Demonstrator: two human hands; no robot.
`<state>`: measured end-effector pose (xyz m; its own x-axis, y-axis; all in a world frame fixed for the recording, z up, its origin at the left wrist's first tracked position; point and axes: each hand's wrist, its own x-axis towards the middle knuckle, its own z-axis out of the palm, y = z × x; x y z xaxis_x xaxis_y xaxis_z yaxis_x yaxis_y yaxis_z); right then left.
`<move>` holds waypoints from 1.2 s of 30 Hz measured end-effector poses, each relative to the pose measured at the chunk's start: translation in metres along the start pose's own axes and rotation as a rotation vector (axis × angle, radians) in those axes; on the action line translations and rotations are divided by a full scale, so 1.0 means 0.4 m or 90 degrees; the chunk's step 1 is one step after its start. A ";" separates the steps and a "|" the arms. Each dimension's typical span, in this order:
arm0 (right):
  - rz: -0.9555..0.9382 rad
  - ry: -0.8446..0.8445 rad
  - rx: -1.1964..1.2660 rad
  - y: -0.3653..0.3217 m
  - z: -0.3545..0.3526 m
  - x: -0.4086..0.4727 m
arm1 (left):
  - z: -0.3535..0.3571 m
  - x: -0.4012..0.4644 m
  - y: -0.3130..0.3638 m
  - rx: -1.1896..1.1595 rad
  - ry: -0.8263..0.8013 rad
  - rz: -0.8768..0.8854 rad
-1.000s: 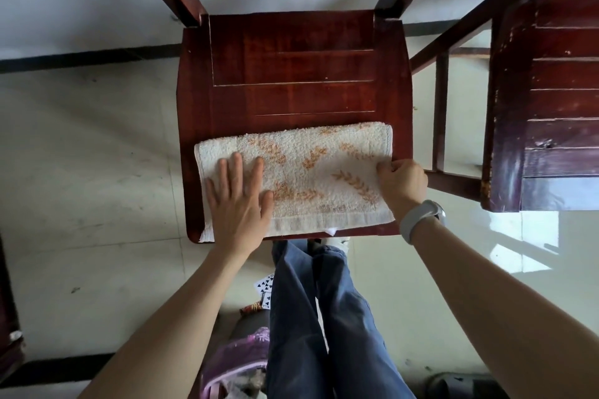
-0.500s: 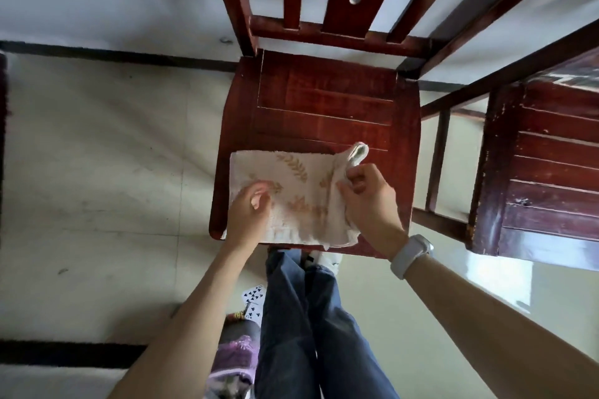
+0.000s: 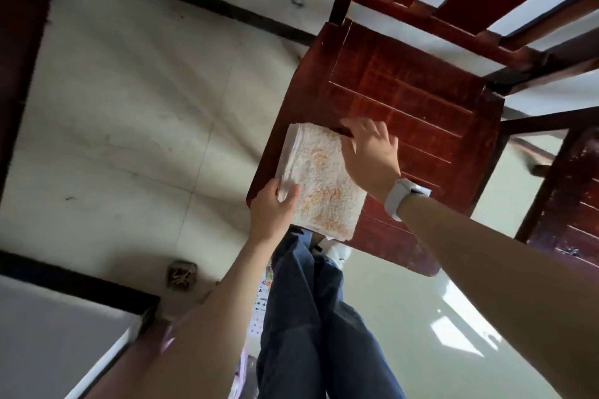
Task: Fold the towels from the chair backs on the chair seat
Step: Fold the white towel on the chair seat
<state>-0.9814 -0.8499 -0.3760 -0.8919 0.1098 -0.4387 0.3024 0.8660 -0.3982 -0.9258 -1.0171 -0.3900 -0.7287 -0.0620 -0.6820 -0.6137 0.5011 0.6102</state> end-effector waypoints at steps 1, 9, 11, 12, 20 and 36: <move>-0.011 -0.040 -0.050 0.004 0.000 0.011 | 0.003 -0.005 0.002 0.010 0.025 0.026; -0.078 -0.027 -0.075 -0.001 0.025 0.046 | 0.011 0.014 -0.019 0.114 0.142 0.047; -0.087 -0.018 -0.064 -0.004 0.033 0.045 | 0.012 0.024 -0.030 0.147 0.154 0.027; -0.081 -0.019 -0.066 -0.005 0.037 0.044 | 0.013 0.029 -0.033 0.169 0.152 0.013; -0.247 0.197 -0.162 0.047 0.056 -0.054 | 0.033 0.035 -0.011 0.463 0.207 0.375; -0.146 0.012 -0.203 0.121 0.152 -0.071 | 0.077 0.120 -0.028 0.522 0.066 0.442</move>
<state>-0.9210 -0.8407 -0.4316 -0.9311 -0.0981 -0.3515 -0.0225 0.9768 -0.2129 -0.9446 -0.9991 -0.4420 -0.8851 0.4048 -0.2296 0.3062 0.8781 0.3676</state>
